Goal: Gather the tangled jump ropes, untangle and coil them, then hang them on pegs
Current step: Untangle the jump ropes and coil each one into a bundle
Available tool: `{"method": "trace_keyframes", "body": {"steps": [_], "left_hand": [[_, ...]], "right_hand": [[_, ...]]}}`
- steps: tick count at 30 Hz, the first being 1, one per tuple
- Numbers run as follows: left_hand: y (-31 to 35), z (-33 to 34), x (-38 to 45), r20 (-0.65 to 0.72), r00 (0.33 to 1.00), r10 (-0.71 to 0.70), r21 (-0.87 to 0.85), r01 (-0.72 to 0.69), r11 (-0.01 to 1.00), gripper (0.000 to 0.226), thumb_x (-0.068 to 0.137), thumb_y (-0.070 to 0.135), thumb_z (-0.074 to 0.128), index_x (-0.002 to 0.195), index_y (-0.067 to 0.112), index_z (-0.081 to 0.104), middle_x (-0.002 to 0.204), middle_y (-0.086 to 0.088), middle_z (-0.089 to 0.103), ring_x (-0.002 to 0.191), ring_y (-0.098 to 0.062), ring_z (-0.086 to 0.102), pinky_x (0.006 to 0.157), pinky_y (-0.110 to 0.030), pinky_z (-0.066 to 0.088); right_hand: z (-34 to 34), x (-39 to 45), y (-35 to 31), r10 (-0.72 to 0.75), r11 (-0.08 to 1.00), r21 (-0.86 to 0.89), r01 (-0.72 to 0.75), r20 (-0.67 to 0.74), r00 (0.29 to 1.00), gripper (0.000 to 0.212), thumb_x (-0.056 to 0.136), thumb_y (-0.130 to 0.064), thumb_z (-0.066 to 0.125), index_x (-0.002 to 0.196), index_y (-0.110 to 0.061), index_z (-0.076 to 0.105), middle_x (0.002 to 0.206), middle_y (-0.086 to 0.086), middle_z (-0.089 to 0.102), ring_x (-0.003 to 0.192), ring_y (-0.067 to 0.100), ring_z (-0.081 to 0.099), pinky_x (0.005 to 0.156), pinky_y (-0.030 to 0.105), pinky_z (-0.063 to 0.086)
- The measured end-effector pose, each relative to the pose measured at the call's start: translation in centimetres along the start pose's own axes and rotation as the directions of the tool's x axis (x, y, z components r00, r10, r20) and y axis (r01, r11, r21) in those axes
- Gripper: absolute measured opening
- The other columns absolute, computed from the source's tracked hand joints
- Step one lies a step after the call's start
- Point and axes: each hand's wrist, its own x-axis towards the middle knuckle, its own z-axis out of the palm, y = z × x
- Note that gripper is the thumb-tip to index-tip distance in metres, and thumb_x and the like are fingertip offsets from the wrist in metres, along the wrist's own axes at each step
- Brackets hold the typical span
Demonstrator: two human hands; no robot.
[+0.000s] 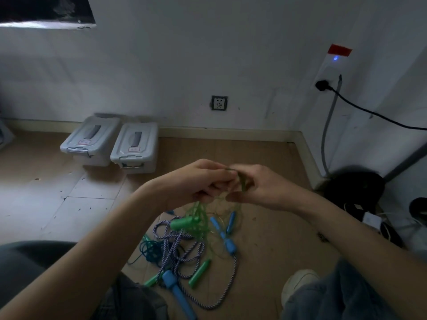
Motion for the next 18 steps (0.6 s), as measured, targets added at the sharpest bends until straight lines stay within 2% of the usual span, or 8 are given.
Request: {"method": "trace_keyframes", "body": {"steps": [1, 3, 6, 8, 11, 13, 16, 18], "left_hand": [[-0.2, -0.2, -0.1, 0.004, 1.0, -0.004, 0.018, 0.004, 1.0, 0.026, 0.093, 0.016, 0.047, 0.069, 0.012, 0.056, 0.054, 0.008, 0.038, 0.043, -0.003, 0.028, 0.039, -0.013, 0.022], [-1.0, -0.7, -0.3, -0.033, 0.999, -0.002, 0.239, 0.009, 0.971, 0.021, 0.092, 0.018, 0.049, 0.074, 0.014, 0.059, 0.059, 0.007, 0.048, 0.05, -0.006, 0.041, 0.046, -0.015, 0.035], [-3.2, -1.0, 0.2, -0.044, 0.998, -0.055, 0.64, 0.07, 0.765, 0.025, 0.096, 0.028, 0.041, 0.097, 0.012, 0.061, 0.085, -0.001, 0.06, 0.077, -0.012, 0.055, 0.073, -0.025, 0.044], [-3.8, -1.1, 0.4, -0.071, 0.995, -0.071, 0.623, 0.1, 0.775, 0.031, 0.096, 0.033, 0.037, 0.098, 0.016, 0.062, 0.089, 0.0, 0.061, 0.079, -0.01, 0.055, 0.078, -0.025, 0.042], [-3.1, -1.6, 0.3, -0.203, 0.979, 0.009, 0.341, 0.062, 0.938, 0.028, 0.092, 0.033, 0.045, 0.078, 0.019, 0.064, 0.071, 0.004, 0.064, 0.065, -0.007, 0.06, 0.068, -0.021, 0.05], [-2.9, -2.0, 0.3, -0.272, 0.958, 0.087, 0.301, -0.002, 0.954, 0.028, 0.091, 0.032, 0.047, 0.071, 0.019, 0.062, 0.061, 0.005, 0.062, 0.053, -0.002, 0.058, 0.055, -0.014, 0.048], [-2.9, -1.2, 0.5, -0.17, 0.976, 0.137, 0.512, -0.031, 0.859, 0.023, 0.09, 0.033, 0.05, 0.072, 0.021, 0.059, 0.061, 0.007, 0.055, 0.049, -0.004, 0.048, 0.048, -0.014, 0.04], [-3.0, -0.7, 0.8, -0.111, 0.985, 0.133, 0.536, -0.053, 0.842, 0.02, 0.088, 0.033, 0.053, 0.073, 0.023, 0.059, 0.06, 0.006, 0.055, 0.048, -0.006, 0.046, 0.046, -0.016, 0.038]], "right_hand": [[0.1, 0.0, 0.0, 0.002, 0.999, 0.05, -0.004, 0.029, 1.0, 0.008, 0.086, -0.023, 0.063, 0.091, -0.017, 0.063, 0.075, -0.006, 0.068, 0.067, 0.003, 0.062, 0.064, 0.016, 0.044], [-0.2, -0.1, 0.4, 0.063, 0.982, 0.18, -0.056, -0.032, 0.997, 0.025, 0.093, -0.021, 0.051, 0.07, -0.015, 0.059, 0.047, -0.01, 0.056, 0.043, 0.0, 0.05, 0.047, 0.013, 0.038], [-1.8, 0.0, 1.2, 0.247, 0.91, 0.406, -0.087, -0.362, 0.899, 0.034, 0.098, -0.017, 0.042, 0.066, -0.015, 0.053, 0.037, -0.011, 0.043, 0.036, 0.002, 0.04, 0.04, 0.016, 0.032], [-2.3, -0.2, 1.6, 0.341, 0.859, 0.508, -0.069, -0.465, 0.817, 0.036, 0.099, -0.018, 0.039, 0.065, -0.013, 0.049, 0.036, -0.01, 0.039, 0.036, 0.007, 0.039, 0.039, 0.017, 0.029], [-2.4, -0.3, 2.4, 0.405, 0.888, 0.371, -0.272, -0.347, 0.846, 0.028, 0.098, -0.02, 0.044, 0.074, -0.01, 0.055, 0.056, 0.001, 0.055, 0.052, 0.016, 0.05, 0.047, 0.023, 0.039], [-2.1, -0.7, 2.4, 0.426, 0.9, 0.002, -0.436, -0.211, 0.88, 0.028, 0.089, -0.026, 0.06, 0.112, -0.01, 0.055, 0.107, 0.009, 0.061, 0.094, 0.021, 0.057, 0.079, 0.029, 0.046], [-0.9, -0.8, 1.6, 0.264, 0.95, -0.155, -0.271, -0.065, 0.962, 0.087, 0.074, -0.034, 0.074, 0.143, -0.035, 0.021, 0.149, -0.01, 0.024, 0.133, 0.01, 0.026, 0.108, 0.027, 0.023], [0.2, -0.4, 0.9, 0.12, 0.993, -0.02, -0.119, 0.067, 0.99, 0.062, 0.078, -0.028, 0.071, 0.131, -0.036, 0.04, 0.134, -0.007, 0.046, 0.119, 0.002, 0.045, 0.098, 0.014, 0.035]]}}
